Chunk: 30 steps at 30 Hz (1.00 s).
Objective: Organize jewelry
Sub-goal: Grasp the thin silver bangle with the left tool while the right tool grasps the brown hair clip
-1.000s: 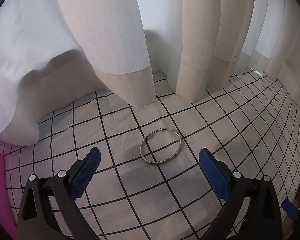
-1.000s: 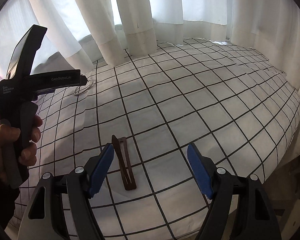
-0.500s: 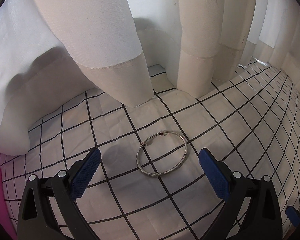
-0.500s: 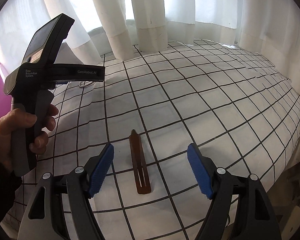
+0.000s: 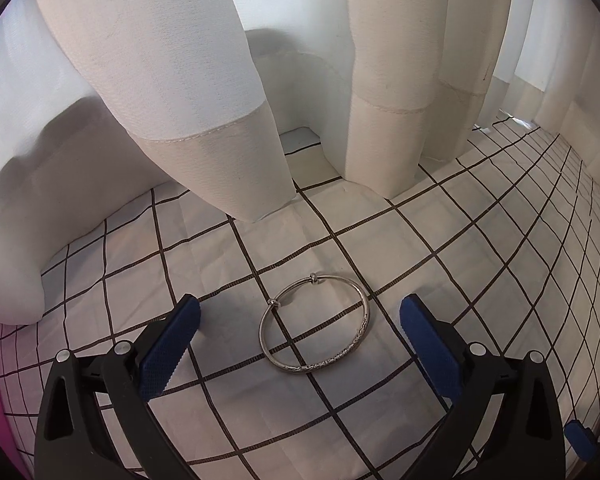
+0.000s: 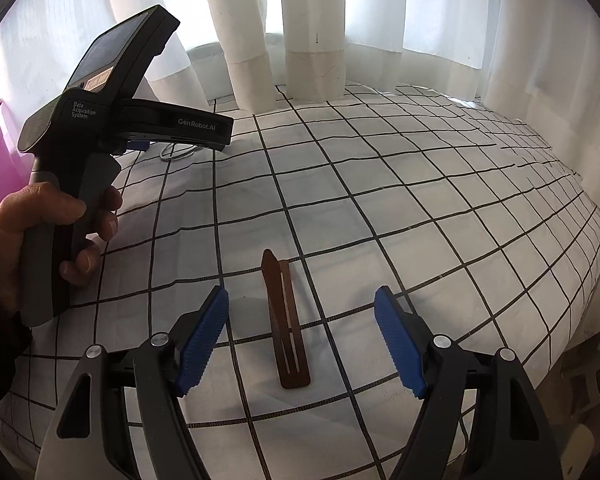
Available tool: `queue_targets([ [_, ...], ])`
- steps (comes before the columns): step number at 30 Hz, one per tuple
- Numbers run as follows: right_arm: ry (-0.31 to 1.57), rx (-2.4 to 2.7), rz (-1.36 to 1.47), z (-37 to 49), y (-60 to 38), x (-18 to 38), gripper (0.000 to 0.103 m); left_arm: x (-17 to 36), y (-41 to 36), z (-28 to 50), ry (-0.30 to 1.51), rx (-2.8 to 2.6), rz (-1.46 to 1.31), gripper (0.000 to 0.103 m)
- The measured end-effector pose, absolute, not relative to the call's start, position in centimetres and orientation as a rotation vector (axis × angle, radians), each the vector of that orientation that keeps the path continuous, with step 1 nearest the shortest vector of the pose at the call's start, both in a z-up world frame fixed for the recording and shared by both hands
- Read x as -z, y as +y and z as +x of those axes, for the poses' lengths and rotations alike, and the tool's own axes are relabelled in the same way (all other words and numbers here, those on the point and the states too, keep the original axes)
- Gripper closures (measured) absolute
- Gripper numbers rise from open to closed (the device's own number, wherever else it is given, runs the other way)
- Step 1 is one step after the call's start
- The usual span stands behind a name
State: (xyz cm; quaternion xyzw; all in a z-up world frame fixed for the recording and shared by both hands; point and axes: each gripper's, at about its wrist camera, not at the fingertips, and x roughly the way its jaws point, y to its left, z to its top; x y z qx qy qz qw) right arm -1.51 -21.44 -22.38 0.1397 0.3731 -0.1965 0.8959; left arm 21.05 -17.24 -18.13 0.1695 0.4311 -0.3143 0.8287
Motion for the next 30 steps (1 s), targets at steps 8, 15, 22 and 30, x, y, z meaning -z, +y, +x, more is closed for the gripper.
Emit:
queue_targets([
  [8, 0.755, 0.383, 0.252, -1.3, -20.8, 22.3, 0.052, 17.6, -16.5, 20.0, 0.891, 0.69, 0.353, 0.029],
  [15, 0.751, 0.357, 0.206, -0.7, -19.9, 22.0, 0.09, 17.4, -16.3, 19.2, 0.876, 0.714, 0.337, 0.054],
  [22, 0.742, 0.335, 0.229, -1.2, -20.2, 21.7, 0.09, 17.1, -15.4, 18.7, 0.876, 0.699, 0.326, 0.054],
  [30, 0.729, 0.318, 0.257, -1.9, -21.1, 20.8, 0.09, 16.0, -14.2, 18.0, 0.87, 0.687, 0.298, 0.054],
])
